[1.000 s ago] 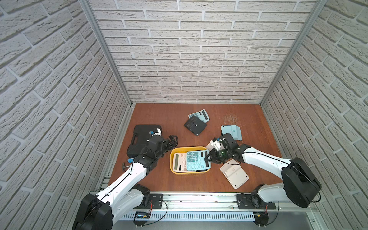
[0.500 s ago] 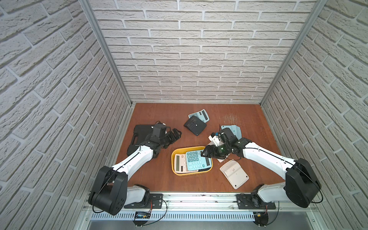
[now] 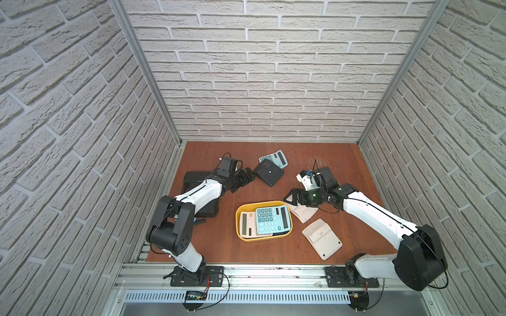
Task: Put the calculator in the storage box
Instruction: Place the calculator in the storage box, then pick up the calculator at the center of the board.
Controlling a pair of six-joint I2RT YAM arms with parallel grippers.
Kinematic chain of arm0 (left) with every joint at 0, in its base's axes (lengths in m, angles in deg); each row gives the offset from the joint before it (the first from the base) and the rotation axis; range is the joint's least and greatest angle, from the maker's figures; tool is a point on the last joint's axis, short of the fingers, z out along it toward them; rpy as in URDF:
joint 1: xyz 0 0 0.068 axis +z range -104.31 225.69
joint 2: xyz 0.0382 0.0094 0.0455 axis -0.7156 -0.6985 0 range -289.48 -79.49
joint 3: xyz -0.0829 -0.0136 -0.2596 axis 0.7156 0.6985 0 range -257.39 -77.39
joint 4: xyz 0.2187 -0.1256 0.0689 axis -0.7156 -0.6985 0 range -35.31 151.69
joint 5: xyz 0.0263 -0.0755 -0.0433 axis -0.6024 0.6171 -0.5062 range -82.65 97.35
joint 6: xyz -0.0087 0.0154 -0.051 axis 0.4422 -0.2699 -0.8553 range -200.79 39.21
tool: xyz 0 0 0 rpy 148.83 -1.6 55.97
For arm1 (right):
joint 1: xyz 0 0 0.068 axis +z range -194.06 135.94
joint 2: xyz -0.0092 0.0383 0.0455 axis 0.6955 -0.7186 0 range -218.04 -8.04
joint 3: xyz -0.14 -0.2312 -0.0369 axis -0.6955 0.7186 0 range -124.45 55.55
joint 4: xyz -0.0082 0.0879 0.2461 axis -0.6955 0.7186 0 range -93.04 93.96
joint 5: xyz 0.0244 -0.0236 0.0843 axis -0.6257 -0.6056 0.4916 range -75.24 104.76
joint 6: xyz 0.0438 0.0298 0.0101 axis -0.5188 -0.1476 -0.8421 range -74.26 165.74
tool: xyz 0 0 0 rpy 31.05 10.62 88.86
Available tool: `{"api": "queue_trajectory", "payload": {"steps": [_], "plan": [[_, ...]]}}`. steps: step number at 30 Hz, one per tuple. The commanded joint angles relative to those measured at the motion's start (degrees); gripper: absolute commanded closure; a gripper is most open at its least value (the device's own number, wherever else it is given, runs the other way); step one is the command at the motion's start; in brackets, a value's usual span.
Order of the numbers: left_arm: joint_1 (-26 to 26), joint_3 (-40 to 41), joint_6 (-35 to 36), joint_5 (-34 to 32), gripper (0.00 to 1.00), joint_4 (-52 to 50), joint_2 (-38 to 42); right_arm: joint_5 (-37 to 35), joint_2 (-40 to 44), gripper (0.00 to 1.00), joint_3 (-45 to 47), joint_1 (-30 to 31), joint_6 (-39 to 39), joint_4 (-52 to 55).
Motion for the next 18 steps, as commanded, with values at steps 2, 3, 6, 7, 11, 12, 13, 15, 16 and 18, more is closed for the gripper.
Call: {"api": "queue_trajectory", "payload": {"steps": [2,3,6,7,11,12,13,15,16,18], "plan": [[0.5,-5.1,1.7,3.2,0.02,-0.4,-5.6,4.3,-5.4,0.00,-1.2,-3.5,-1.9,-10.3],[0.4,-6.3,1.8,3.8,0.02,-0.4,-7.0,4.2,-6.9,0.00,-2.3,-3.8,-2.1,-11.5],[0.6,-10.4,1.9,6.2,0.02,-0.5,-11.1,3.7,-12.6,0.00,-6.6,-4.8,-2.4,-13.4],[0.7,-11.8,1.9,6.8,0.02,-0.5,-12.5,3.9,-15.0,0.00,-8.2,-5.1,-2.5,-14.0],[1.4,-17.6,3.2,8.9,0.02,-2.9,-17.3,6.3,-22.6,0.05,-13.0,-6.1,-5.2,-18.6],[1.6,-19.1,3.8,9.1,0.02,-3.8,-18.4,6.7,-24.4,0.06,-14.1,-6.2,-5.7,-19.6],[1.9,-20.3,4.2,9.7,0.02,-4.0,-19.3,6.6,-26.1,0.07,-15.4,-6.3,-5.7,-20.2],[2.4,-21.9,4.5,10.5,0.02,-4.4,-21.1,5.8,-29.1,0.09,-17.8,-6.6,-5.0,-20.5],[2.6,-22.8,4.5,11.3,0.02,-4.2,-22.1,5.4,-30.7,0.10,-19.1,-6.6,-4.5,-20.6],[2.7,-24.7,4.6,12.7,0.02,-4.6,-24.1,5.5,-33.3,0.12,-20.9,-6.9,-4.0,-21.3]]}}
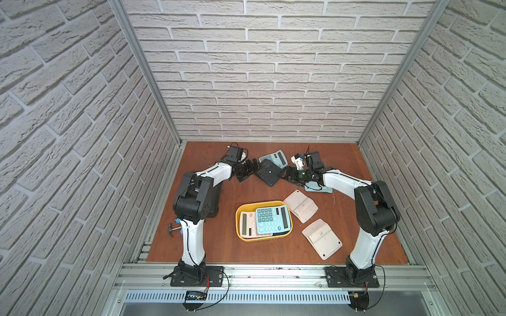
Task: Put the calculator in the storage box
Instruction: Pick up the calculator at the center of the board.
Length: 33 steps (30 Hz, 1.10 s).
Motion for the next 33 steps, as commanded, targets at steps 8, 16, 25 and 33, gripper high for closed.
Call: {"api": "queue_trajectory", "payload": {"steps": [8,16,25,33], "plan": [[0.1,-5.2,0.1,6.5,0.02,1.0,-7.3,3.7,-12.5,0.23,-8.2,-1.0,-1.2,-7.1],[-0.1,-7.4,0.0,8.9,0.09,1.4,-10.9,13.7,-17.6,0.38,-9.7,-0.7,-7.9,-19.5],[-0.6,-6.2,-0.6,10.8,0.18,3.5,-11.0,18.4,-17.6,0.50,-7.3,0.4,-15.8,-33.5],[-0.8,-3.3,-2.2,12.6,0.21,7.3,-10.3,17.5,-20.5,0.51,-8.0,0.7,-20.5,-37.3]]}}
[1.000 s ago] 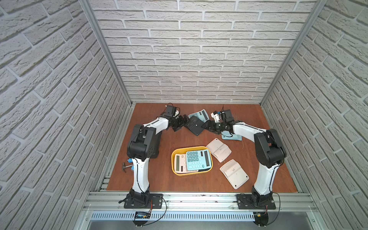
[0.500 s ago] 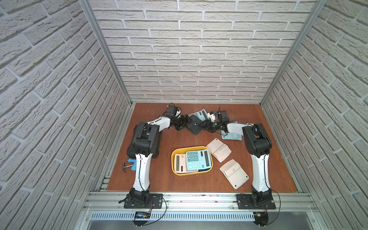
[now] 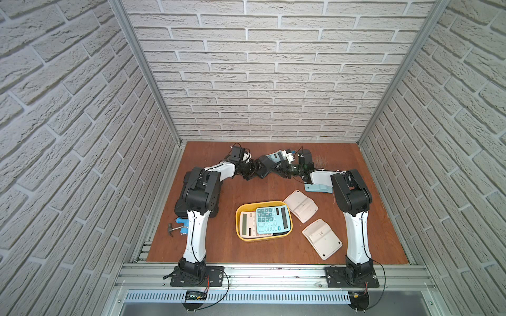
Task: Put the calculator in the storage box
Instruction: Pick up the calculator at the center of the board.
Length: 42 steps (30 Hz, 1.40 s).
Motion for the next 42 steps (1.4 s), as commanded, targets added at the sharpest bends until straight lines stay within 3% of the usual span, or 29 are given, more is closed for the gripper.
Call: {"api": "queue_trajectory", "payload": {"steps": [1,11,18,22,27,33,37,42], "plan": [[-0.7,2.5,-0.4,1.4,0.21,1.8,-0.7,1.2,-2.4,0.51,-0.5,0.6,-3.7,-6.9],[-0.9,7.4,-3.1,4.1,0.36,7.8,1.4,-0.3,-7.1,0.65,-1.3,1.4,-15.8,-20.7],[-0.8,10.8,-3.8,5.2,0.48,10.7,3.8,-1.7,-7.6,0.75,-1.4,1.4,-18.5,-24.1],[-0.8,12.1,-4.0,5.7,0.49,11.3,5.6,-2.2,-7.0,0.89,-0.3,1.5,-18.8,-24.7],[0.5,13.8,-4.0,5.8,0.44,11.2,9.3,-2.4,-5.6,0.97,1.9,1.3,-18.1,-25.0],[2.6,13.8,-2.4,5.0,0.33,7.5,15.0,-2.0,-3.2,0.97,5.6,1.0,-17.8,-26.5],[3.9,8.7,2.1,1.5,0.25,-0.5,15.6,-2.0,-2.5,0.97,6.4,1.0,-17.5,-27.0],[5.8,-0.6,4.7,-0.6,0.18,-5.8,9.8,-1.7,-3.8,0.97,4.7,1.0,-18.6,-27.1]]}}
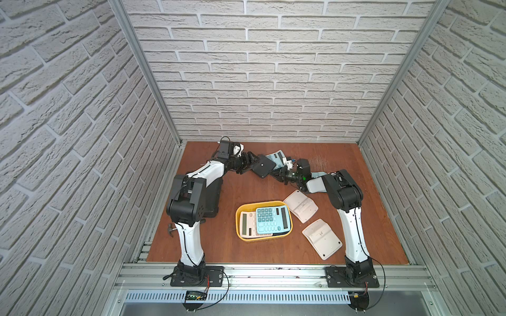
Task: Put the calculator in the storage box
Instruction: Pick up the calculator at the center of the board.
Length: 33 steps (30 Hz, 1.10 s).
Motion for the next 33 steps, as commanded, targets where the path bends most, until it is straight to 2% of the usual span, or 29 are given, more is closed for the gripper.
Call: {"api": "queue_trajectory", "payload": {"steps": [1,6,11,13,16,18,20,24,30,33], "plan": [[1.3,-7.3,4.9,-3.4,0.17,-6.9,-5.5,0.7,2.7,0.97,-1.3,0.0,-0.7,-4.4],[1.7,-19.3,8.6,-6.6,0.15,-14.4,-16.4,0.5,2.4,0.97,-1.4,0.0,-1.0,-4.7],[1.6,-23.1,6.7,-4.6,0.15,-11.6,-22.3,0.6,1.5,0.94,-2.4,0.1,-1.2,-4.3],[1.5,-22.9,5.1,-2.7,0.15,-9.1,-23.2,0.5,1.3,0.87,-2.7,0.1,-1.1,-4.0],[1.0,-21.8,3.4,-0.4,0.15,-6.0,-23.2,0.3,1.0,0.80,-4.0,0.4,-0.7,-2.5],[1.0,-20.4,2.7,0.2,0.15,-4.4,-22.5,0.1,1.1,0.72,-3.9,0.4,-0.6,-1.7],[1.4,-18.8,2.5,-0.1,0.15,-3.2,-21.3,-0.5,2.3,0.63,-2.5,0.2,0.4,0.0],[2.0,-17.6,3.3,-0.3,0.15,-4.0,-19.7,-0.3,6.5,0.52,2.5,-0.4,1.7,0.2],[1.9,-13.5,6.9,-5.1,0.15,-6.7,-14.5,0.1,13.7,0.36,8.1,-2.0,5.7,4.1],[1.7,-10.6,8.4,-8.2,0.14,-7.6,-11.5,-0.5,16.0,0.28,9.8,-2.8,10.4,10.7]]}}
